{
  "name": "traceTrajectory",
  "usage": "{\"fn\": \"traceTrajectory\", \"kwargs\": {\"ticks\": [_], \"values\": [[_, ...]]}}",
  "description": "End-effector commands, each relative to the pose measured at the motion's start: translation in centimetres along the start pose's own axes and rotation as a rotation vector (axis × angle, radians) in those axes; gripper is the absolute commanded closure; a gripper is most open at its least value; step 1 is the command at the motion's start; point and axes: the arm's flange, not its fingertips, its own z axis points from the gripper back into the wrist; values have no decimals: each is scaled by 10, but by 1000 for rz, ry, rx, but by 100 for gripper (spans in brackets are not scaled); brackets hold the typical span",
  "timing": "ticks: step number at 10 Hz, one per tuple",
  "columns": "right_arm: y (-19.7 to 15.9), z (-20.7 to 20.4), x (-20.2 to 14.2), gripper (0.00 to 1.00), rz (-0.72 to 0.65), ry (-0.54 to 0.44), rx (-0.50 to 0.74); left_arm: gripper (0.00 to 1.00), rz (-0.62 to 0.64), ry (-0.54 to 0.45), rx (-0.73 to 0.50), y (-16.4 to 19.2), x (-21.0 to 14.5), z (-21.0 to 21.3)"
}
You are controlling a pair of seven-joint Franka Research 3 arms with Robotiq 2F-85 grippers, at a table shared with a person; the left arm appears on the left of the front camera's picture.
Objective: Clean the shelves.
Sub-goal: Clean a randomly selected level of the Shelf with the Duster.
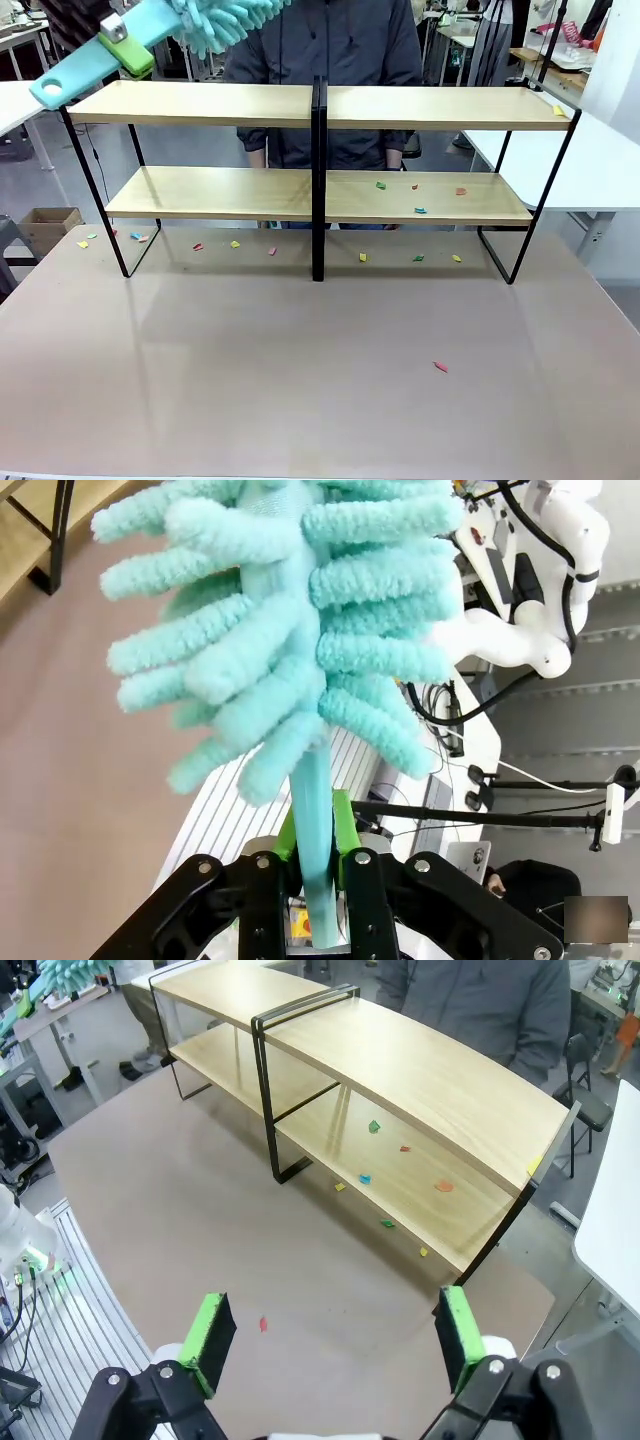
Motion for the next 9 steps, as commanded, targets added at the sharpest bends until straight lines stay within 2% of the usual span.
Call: {"fn": "traceTrajectory", "kwargs": {"ticks": [1, 3, 5, 7, 9], "values": [[0, 0, 1, 0, 1, -1, 1, 88, -22, 16, 51, 2, 11, 6], [0, 0, 1, 0, 1, -1, 1, 88, -52, 124, 130, -2, 48, 16], [0, 0, 1, 0, 1, -1, 1, 88, -57, 232, 148, -17, 117, 10], [0, 0, 1, 0, 1, -1, 1, 88, 124, 228, 117, -31, 192, -17], [0, 0, 1, 0, 1, -1, 1, 88, 195, 298, 166, -36, 241, -54]]}}
